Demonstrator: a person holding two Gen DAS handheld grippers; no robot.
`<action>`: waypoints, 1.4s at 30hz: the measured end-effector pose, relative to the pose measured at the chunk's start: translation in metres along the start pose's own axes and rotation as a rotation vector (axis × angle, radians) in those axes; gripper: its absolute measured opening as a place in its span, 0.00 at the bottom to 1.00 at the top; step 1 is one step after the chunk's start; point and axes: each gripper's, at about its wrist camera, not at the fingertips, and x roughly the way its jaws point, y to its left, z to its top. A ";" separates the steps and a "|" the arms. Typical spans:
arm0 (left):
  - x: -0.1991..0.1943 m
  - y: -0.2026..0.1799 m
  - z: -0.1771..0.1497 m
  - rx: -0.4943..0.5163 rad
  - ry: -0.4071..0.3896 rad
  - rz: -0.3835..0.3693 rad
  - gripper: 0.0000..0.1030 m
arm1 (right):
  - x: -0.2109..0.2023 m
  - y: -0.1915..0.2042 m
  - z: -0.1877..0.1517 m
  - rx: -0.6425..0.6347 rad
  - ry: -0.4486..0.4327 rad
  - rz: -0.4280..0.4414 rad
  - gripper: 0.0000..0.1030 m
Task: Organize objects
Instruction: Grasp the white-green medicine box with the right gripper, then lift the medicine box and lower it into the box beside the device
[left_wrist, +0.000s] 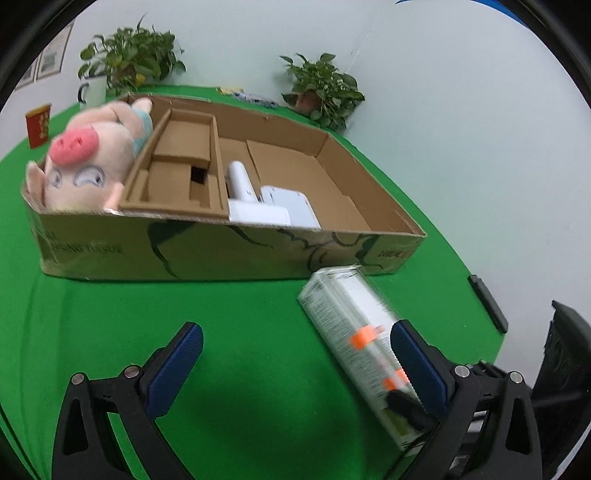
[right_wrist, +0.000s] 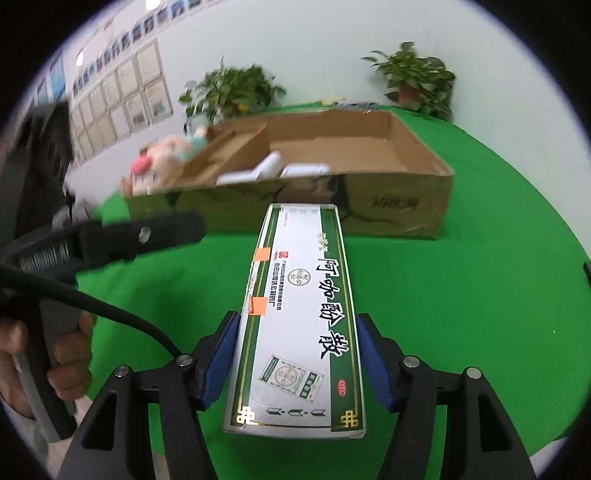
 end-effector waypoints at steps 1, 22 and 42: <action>0.005 0.001 -0.001 -0.008 0.018 -0.024 0.99 | 0.003 0.003 -0.002 -0.014 0.019 -0.003 0.64; 0.058 0.000 -0.014 -0.134 0.157 -0.191 0.82 | -0.003 -0.002 -0.007 0.103 0.032 0.103 0.60; 0.009 -0.043 0.034 0.020 0.010 -0.240 0.44 | -0.056 0.016 0.014 0.014 -0.199 0.038 0.59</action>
